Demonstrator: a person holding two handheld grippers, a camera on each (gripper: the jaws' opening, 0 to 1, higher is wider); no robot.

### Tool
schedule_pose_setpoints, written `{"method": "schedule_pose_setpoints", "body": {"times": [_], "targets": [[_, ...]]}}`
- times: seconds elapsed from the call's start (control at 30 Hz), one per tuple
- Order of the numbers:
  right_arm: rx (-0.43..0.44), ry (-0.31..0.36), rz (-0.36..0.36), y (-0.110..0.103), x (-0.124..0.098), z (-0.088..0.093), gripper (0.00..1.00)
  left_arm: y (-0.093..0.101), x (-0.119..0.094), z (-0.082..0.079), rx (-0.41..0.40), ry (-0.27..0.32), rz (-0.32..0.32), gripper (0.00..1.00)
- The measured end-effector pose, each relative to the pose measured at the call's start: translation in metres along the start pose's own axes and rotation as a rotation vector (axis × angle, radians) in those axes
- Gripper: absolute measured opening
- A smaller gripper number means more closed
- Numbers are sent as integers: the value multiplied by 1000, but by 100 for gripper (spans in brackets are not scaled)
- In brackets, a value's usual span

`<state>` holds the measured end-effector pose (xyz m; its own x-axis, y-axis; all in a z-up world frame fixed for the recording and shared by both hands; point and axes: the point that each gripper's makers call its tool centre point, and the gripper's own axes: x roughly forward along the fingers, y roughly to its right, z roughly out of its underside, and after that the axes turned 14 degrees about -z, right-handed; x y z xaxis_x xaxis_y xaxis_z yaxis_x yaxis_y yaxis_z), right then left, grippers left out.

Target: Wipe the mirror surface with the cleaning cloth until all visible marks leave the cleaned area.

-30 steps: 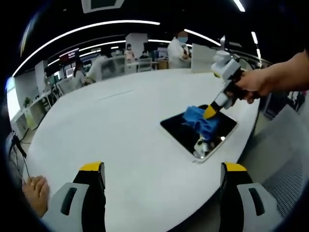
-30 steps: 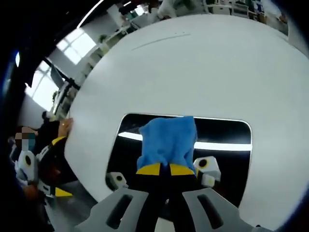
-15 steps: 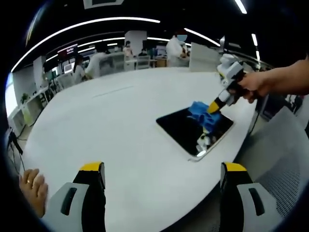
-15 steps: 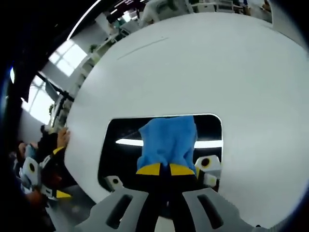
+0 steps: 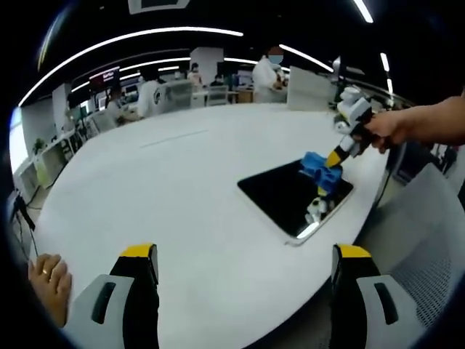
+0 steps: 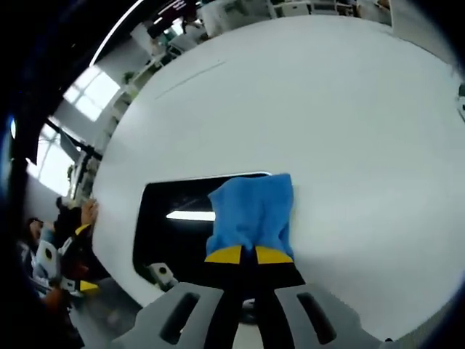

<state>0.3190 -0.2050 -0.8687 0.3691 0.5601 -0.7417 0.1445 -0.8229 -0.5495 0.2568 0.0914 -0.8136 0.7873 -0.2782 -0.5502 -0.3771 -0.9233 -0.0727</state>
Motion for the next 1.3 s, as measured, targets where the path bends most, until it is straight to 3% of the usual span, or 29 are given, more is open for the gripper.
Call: {"method": "schedule_pose_setpoints", "body": {"times": [0.17,0.23,0.37,0.5,0.67,0.8,0.9,0.97,1.3], "targets": [[-4,4,2,4,1,-1,0,1,0,-1,2,5,2,100],[-52,0,25,4,2,-1,0,0,1,0,-8,3,-1,100],[17,14,39,6,3,-1,0,3,0,-1,-2,9,16,100],[-42,-14,65,4,4,-1,0,2,0,-2,-7,12,6,100],[11,18,30,6,2,0,0,0,0,-1,-7,8,-3,100],[-134,15,126,10,-7,-6,0,1,0,-3,-21,18,2,100],[-111,16,107,7,-5,-2,0,0,0,-2,-9,11,-5,100],[-176,11,123,7,-5,-1,0,0,0,-1,-9,9,-5,100],[-108,51,109,6,-8,0,0,-2,0,-2,-18,13,-12,100]]}}
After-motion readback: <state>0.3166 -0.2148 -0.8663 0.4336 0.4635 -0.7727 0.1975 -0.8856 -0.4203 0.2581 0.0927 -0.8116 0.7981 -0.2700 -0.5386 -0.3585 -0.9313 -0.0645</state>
